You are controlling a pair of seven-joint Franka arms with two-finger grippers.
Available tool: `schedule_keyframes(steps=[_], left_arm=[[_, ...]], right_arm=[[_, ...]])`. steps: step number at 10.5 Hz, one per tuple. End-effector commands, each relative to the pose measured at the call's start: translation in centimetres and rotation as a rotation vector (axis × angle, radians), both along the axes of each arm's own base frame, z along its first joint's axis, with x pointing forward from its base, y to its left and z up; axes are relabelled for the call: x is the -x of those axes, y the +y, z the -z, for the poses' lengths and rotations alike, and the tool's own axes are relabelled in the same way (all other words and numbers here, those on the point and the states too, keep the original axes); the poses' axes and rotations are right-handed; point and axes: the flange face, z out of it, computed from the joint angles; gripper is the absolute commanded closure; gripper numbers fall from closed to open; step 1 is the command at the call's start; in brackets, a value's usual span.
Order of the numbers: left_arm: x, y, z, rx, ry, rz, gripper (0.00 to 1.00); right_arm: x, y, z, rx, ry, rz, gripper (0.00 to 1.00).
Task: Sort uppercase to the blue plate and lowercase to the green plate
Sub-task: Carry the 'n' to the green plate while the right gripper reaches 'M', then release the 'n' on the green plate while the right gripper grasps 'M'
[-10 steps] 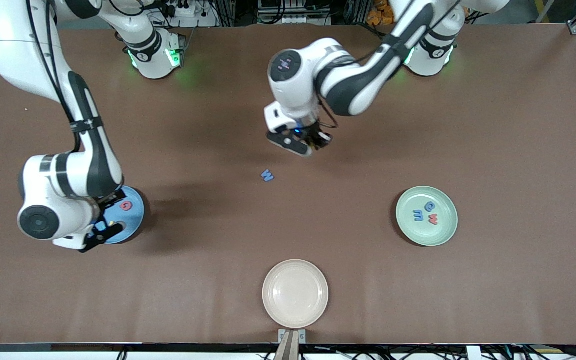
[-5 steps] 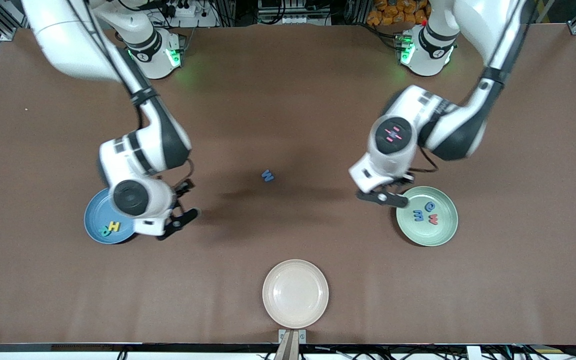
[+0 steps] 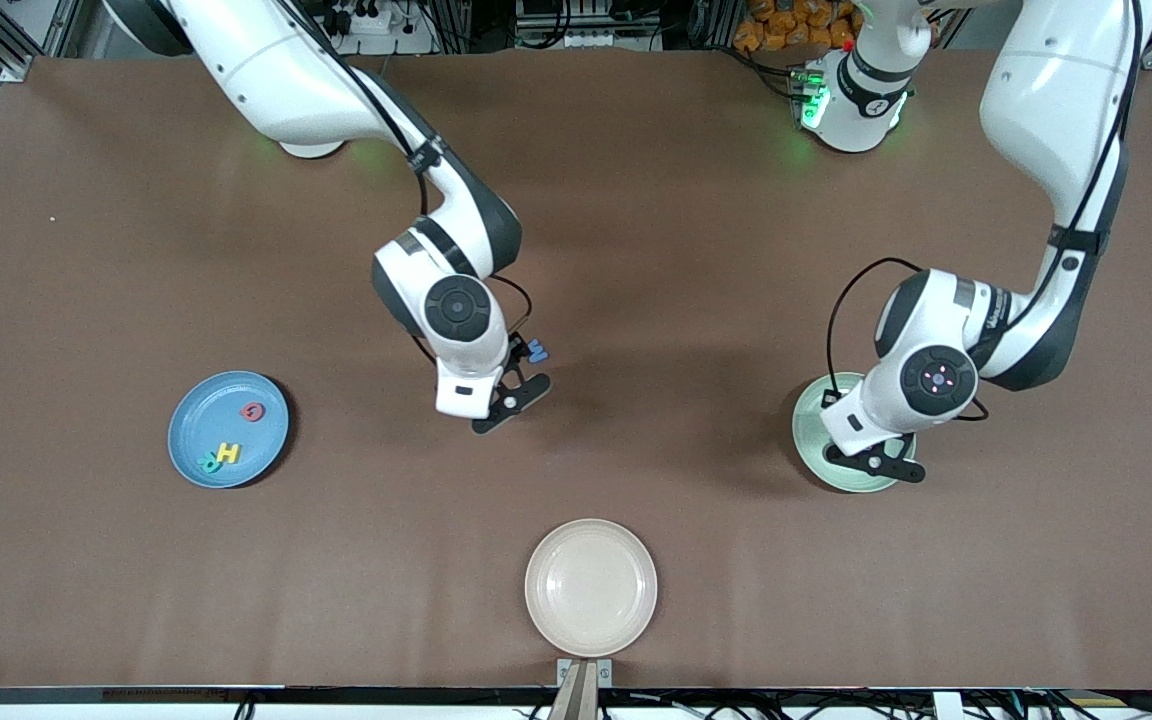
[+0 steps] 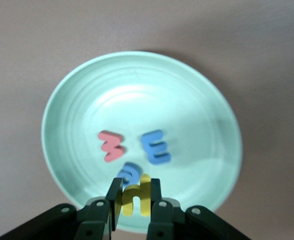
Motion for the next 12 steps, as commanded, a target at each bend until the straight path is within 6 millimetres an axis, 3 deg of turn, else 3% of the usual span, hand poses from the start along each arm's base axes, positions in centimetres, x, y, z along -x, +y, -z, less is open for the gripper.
schedule_keyframes(steps=[1, 3, 6, 7, 9, 10, 12], left_arm=[[-0.7, 0.1, 0.4, -0.006, -0.026, 0.013, 0.01], [-1.2, 0.0, -4.0, -0.007, -0.077, 0.054, 0.00], [-1.1, -0.3, -17.7, -0.036, -0.150, 0.053, 0.00], [-0.3, -1.7, -22.3, -0.022, -0.137, 0.036, 0.00], [2.1, -1.8, -30.1, 0.041, -0.173, -0.015, 0.00], [4.0, -2.6, -33.0, 0.030, -0.189, -0.014, 0.00], [6.4, 0.0, -37.3, 0.080, -0.172, -0.075, 0.00]], right_arm=[[1.0, -0.1, 3.0, -0.002, 0.015, -0.001, 0.00], [3.3, -0.1, 5.9, -0.013, 0.005, 0.046, 0.00], [5.6, 1.8, 6.4, -0.001, 0.004, 0.111, 0.00], [6.5, 3.0, 6.3, 0.001, 0.001, 0.120, 0.00], [6.0, 2.7, 5.1, -0.002, -0.005, 0.114, 0.00], [5.8, 2.7, 4.6, -0.003, -0.008, 0.110, 0.00], [6.6, 3.9, 4.0, -0.019, -0.008, 0.085, 0.00]])
